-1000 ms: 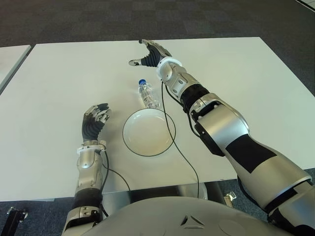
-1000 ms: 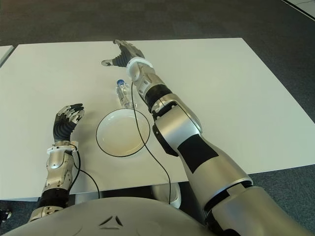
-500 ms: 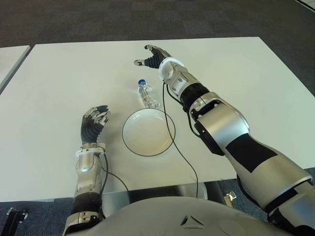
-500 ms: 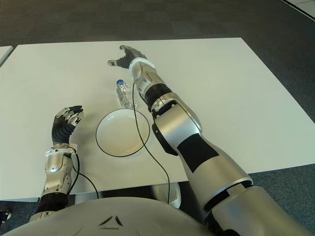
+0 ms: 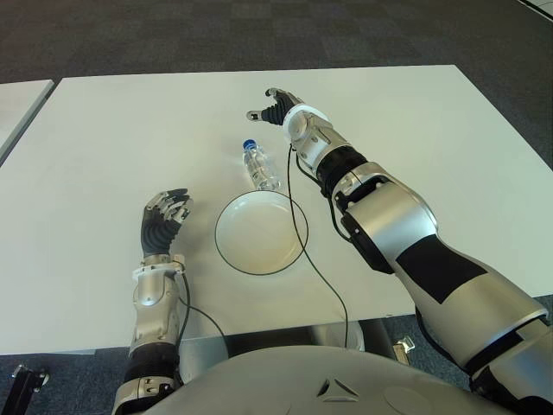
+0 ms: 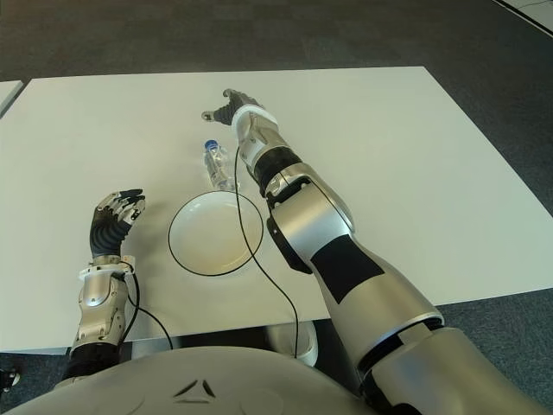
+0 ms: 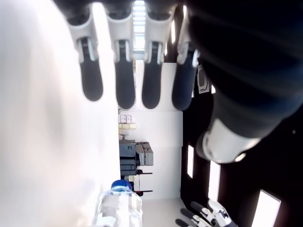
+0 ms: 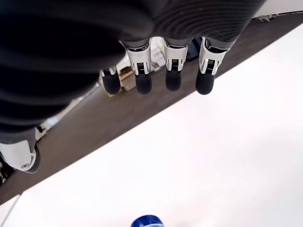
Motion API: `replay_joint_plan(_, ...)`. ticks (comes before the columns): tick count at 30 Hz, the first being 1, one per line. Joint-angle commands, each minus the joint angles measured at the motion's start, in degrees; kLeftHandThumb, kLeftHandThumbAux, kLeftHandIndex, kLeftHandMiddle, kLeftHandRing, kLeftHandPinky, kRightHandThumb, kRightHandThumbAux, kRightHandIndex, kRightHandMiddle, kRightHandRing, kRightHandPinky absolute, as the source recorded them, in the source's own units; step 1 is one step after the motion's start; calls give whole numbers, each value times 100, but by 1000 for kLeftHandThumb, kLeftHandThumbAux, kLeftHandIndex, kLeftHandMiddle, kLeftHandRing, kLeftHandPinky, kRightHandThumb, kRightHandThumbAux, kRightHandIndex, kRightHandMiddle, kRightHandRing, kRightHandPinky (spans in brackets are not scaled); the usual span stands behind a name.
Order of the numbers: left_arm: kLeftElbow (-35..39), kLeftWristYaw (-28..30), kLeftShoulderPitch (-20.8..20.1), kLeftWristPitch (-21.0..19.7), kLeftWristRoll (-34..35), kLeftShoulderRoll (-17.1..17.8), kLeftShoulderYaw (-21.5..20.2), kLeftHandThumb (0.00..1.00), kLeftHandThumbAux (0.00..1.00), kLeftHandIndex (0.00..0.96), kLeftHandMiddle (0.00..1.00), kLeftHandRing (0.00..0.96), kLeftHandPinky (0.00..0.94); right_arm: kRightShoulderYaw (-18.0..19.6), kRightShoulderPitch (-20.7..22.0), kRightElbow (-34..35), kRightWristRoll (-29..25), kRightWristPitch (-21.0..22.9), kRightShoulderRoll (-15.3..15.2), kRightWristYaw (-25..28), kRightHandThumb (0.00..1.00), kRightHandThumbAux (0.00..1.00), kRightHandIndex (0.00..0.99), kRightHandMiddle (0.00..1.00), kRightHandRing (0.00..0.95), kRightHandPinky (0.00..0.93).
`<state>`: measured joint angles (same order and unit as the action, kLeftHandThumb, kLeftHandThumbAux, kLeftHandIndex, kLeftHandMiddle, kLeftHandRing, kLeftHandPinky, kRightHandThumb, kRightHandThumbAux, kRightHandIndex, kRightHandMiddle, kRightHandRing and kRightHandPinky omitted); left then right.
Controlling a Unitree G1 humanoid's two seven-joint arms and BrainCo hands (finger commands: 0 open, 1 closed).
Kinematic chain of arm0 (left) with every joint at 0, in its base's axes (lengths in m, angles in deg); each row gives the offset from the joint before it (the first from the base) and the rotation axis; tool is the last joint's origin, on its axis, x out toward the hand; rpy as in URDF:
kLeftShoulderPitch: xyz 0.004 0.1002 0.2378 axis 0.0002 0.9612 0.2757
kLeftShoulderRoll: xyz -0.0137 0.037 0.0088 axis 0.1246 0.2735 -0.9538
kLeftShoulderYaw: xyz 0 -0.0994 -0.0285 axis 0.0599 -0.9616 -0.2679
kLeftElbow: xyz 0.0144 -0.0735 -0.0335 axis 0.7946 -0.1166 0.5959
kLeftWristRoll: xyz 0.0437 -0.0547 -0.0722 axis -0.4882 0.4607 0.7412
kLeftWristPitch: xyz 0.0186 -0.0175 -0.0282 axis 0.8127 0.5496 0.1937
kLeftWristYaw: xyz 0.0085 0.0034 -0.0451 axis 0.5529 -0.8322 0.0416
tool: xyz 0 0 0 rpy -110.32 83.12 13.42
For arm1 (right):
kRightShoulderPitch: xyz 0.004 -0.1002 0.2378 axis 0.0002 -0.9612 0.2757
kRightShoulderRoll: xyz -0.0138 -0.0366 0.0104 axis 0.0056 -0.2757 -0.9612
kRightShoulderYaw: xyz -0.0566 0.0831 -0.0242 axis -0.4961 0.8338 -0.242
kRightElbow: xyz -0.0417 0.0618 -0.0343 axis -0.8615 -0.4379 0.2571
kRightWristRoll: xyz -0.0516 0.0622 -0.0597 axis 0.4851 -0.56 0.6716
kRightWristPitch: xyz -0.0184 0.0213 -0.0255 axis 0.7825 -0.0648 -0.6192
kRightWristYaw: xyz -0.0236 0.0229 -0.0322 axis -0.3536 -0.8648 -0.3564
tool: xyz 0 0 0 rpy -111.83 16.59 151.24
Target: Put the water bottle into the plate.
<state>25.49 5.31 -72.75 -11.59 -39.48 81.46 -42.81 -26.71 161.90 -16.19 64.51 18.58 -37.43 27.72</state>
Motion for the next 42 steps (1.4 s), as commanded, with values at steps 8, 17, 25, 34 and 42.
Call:
replay_joint_plan(8, 331, -30, 144, -262, 106, -56, -29, 700, 725, 411, 331, 335, 364, 76, -685, -263, -141, 623, 1034, -288, 238, 427, 0, 0, 0, 0)
replay_joint_plan(17, 389, -16, 147, -273, 115, -45, -45, 701, 725, 411, 333, 343, 369, -397, -837, -328, 227, 990, 1121, 21, 189, 465, 0, 0, 0, 1)
replay_joint_plan(25, 394, 38, 223, -164, 101, -23, -42, 699, 725, 411, 335, 346, 371, -664, -1154, -342, 280, 1347, 1371, 84, 193, 468, 0, 0, 0, 16)
replay_joint_plan(34, 529, 58, 359, -226, 223, -47, -63, 699, 725, 411, 338, 347, 363, -1748, -1499, -423, 1019, 1335, 1650, 827, 151, 487, 0, 0, 0, 12)
replay_joint_plan(42, 643, 6, 452, -240, 294, -97, -74, 700, 725, 412, 346, 344, 357, -2475, -1892, -416, 1519, 1199, 1835, 848, 146, 477, 0, 0, 0, 5)
